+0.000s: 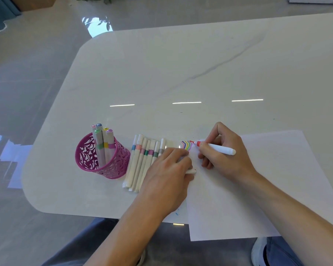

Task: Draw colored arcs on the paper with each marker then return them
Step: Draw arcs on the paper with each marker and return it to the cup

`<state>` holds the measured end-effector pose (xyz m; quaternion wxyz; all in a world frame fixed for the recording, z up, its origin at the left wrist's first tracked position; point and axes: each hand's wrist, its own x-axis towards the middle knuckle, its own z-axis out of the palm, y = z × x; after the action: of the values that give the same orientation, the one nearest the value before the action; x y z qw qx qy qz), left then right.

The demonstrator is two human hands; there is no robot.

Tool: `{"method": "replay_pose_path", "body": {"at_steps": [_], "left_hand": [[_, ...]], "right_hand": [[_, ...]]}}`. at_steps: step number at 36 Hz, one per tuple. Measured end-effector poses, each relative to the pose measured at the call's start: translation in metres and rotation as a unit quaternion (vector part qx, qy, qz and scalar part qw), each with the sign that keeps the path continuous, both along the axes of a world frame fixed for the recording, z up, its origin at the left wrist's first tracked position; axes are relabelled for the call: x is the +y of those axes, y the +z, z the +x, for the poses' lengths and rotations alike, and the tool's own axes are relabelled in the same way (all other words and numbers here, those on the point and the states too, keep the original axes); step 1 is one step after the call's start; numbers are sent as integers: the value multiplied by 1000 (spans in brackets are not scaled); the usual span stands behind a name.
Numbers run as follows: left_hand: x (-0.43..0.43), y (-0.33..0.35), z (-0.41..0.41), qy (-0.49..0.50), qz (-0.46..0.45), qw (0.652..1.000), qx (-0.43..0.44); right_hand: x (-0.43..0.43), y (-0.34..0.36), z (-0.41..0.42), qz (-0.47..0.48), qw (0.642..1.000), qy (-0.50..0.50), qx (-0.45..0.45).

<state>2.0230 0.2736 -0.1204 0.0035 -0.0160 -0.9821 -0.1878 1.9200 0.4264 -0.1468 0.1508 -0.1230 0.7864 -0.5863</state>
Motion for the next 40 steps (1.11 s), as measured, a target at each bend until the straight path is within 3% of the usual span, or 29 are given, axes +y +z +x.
{"method": "replay_pose_path", "body": {"at_steps": [40], "left_hand": [[0,-1,-2,-10,-11,1000,15]], "right_hand": [[-2,2,2,-29,998,25,-46]]}}
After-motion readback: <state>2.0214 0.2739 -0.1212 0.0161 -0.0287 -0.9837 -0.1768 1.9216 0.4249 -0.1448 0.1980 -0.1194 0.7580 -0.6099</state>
